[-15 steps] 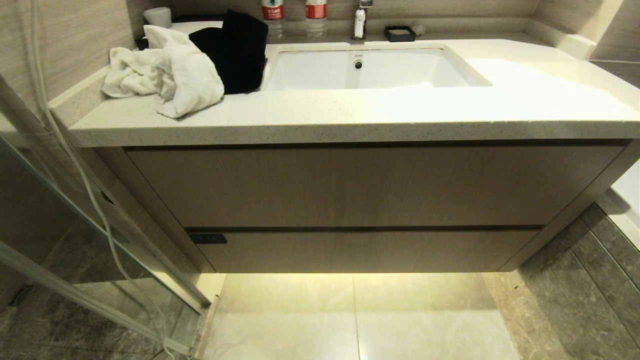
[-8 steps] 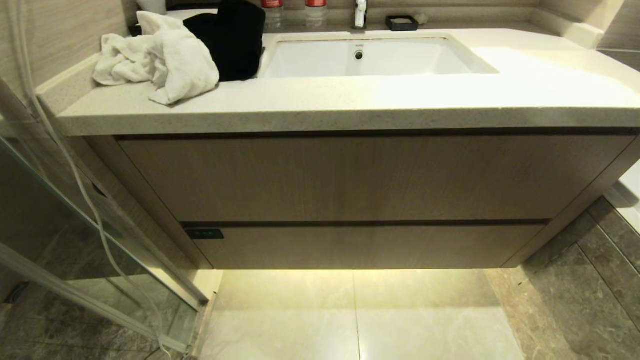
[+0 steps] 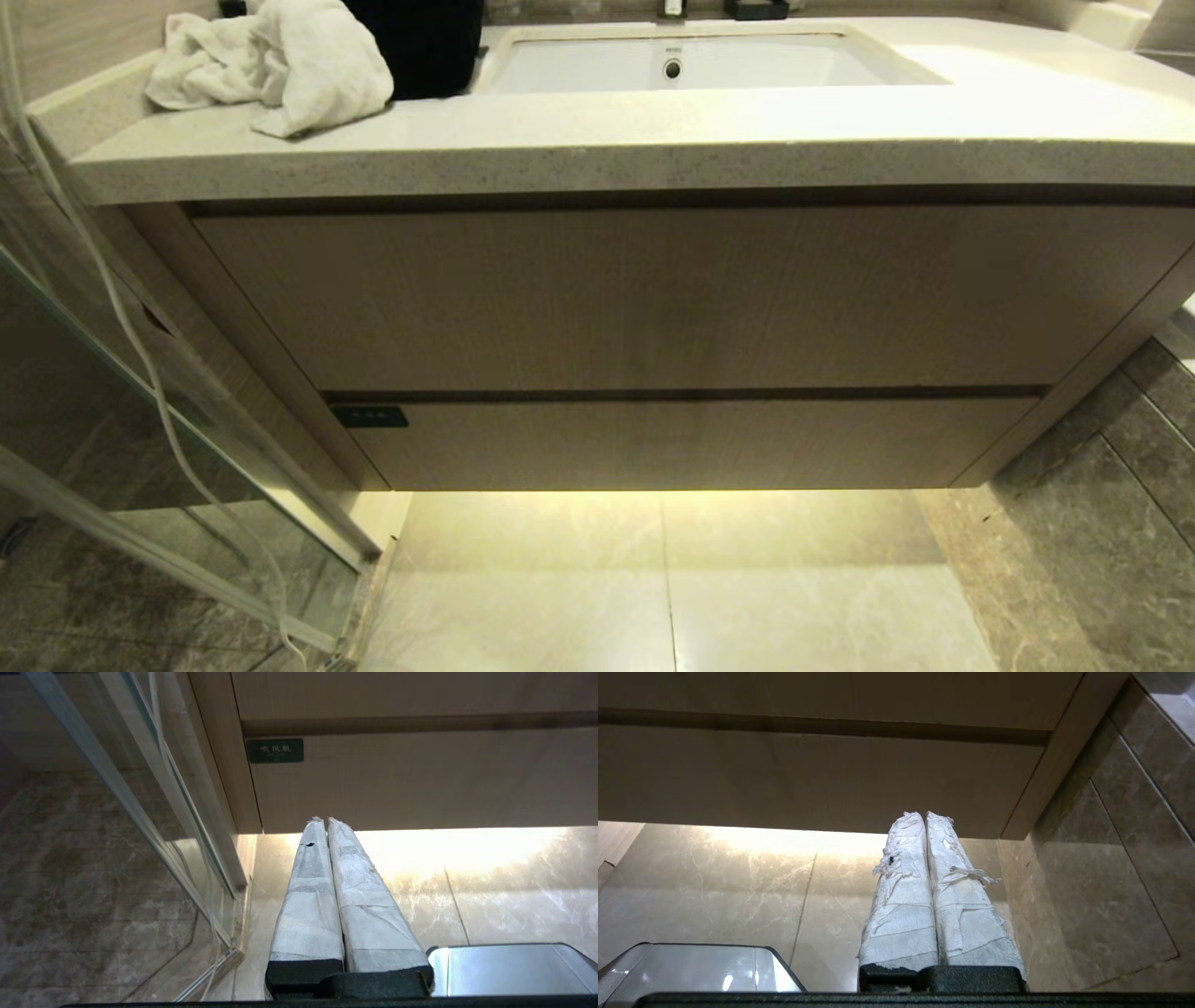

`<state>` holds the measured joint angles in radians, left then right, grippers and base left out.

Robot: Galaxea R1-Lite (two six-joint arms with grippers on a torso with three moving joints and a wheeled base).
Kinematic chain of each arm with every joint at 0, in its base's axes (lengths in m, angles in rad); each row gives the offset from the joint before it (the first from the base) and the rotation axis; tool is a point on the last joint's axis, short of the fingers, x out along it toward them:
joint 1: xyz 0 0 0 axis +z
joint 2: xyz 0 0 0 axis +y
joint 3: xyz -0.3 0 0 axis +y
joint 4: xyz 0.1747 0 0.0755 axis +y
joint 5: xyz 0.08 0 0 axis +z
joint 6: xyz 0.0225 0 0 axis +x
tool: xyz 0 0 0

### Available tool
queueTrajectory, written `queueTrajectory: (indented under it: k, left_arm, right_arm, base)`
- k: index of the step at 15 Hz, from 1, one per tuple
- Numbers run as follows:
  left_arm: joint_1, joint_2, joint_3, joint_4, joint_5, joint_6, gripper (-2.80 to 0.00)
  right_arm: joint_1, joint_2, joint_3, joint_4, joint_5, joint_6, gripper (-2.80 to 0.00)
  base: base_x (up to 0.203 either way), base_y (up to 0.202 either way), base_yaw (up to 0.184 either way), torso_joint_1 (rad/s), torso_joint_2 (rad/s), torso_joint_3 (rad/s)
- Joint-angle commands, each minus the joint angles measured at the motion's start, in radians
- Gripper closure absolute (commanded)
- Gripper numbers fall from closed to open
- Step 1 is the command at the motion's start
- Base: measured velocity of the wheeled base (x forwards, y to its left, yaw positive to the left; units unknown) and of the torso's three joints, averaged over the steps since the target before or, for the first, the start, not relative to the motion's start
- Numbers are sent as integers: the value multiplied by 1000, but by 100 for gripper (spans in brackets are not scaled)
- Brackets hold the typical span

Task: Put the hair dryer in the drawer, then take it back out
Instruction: Pull open the drawer

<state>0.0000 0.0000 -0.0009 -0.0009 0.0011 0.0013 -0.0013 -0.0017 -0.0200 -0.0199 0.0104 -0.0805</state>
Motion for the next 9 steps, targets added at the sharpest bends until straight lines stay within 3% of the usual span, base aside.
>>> queueTrajectory:
  k: [1,9]
  left_arm:
    - [0,-2,1,1,0,-1,0]
    - [0,-1,1,1,0,0,0]
  right_arm:
    - [0,-1,0,0,0,1,0]
    - [0,0,0,1,0,-1,0]
  base:
    - [0,0,0,2,182,124]
    - [0,0,0,22,56,79]
